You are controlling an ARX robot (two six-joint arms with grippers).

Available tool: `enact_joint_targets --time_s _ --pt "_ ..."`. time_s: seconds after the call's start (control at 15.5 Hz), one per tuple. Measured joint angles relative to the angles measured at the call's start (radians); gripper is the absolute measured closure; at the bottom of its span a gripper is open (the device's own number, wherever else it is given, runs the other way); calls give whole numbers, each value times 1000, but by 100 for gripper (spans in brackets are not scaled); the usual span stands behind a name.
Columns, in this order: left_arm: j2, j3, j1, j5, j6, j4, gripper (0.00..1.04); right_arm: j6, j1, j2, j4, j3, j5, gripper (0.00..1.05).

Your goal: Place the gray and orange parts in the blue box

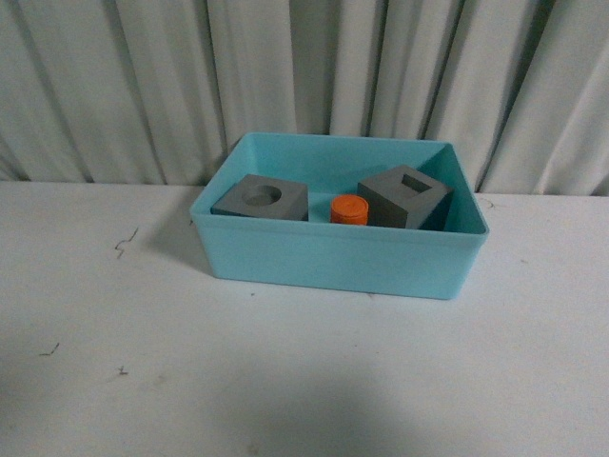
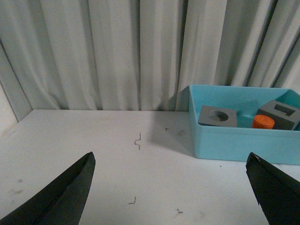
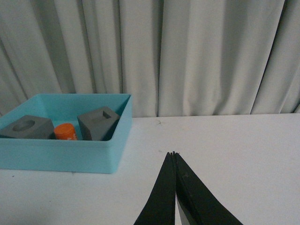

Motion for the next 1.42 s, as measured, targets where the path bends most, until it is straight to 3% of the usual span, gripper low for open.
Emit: enact_joint_targets --time_s 0.06,0.13,0.58,1.1,1.42 --pt "0 0 0 0 0 0 7 0 0 -17 -19 0 0 103" --pt "0 0 0 -1 0 0 7 0 0 -118 -173 0 -2 103" --pt "0 0 0 0 0 0 7 -2 0 -180 -188 0 -1 102" --pt "0 0 0 0 0 0 7 -2 0 -180 -188 0 -1 6" --pt "0 0 0 0 0 0 7 -2 0 -180 -188 0 -1 6"
